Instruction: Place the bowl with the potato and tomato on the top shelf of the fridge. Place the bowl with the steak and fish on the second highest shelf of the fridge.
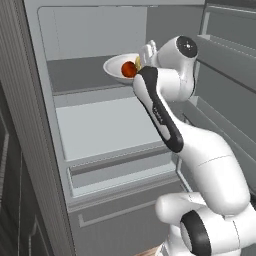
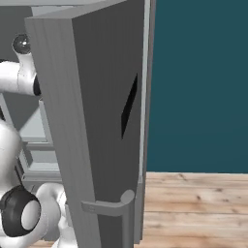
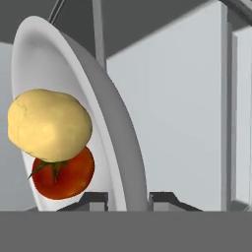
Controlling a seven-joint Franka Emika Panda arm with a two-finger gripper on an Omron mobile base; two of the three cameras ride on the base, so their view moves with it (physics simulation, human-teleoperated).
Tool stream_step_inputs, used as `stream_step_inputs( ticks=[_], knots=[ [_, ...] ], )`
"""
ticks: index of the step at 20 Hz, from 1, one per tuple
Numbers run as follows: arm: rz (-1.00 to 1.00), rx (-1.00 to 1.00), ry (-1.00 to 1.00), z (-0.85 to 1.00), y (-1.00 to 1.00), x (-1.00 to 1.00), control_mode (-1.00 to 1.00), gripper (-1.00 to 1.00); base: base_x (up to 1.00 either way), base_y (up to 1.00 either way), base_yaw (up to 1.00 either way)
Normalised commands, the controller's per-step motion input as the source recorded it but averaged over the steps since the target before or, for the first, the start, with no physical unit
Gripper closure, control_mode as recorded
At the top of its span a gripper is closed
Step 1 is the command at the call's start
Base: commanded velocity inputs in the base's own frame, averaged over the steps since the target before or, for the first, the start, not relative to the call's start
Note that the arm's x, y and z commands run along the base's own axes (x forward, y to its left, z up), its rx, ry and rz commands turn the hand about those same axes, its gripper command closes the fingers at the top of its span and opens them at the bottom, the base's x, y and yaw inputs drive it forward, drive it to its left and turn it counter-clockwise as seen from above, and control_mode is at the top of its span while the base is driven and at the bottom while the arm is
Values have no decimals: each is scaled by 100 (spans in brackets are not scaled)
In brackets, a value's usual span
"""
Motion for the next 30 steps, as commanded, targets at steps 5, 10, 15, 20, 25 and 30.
stream_step_inputs(
  ticks=[5,10,15,20,25,30],
  knots=[
    [0,4,5,-5,2,57,-100,100,0,0,0],
    [0,0,0,-9,25,49,-100,100,0,0,0],
    [0,0,0,-30,34,54,-100,100,0,0,0],
    [0,0,0,-19,18,72,-100,100,0,0,0],
    [-1,-2,0,-3,2,41,-100,-100,0,0,0],
    [0,0,-10,5,1,-50,-100,-100,0,0,0]
  ],
)
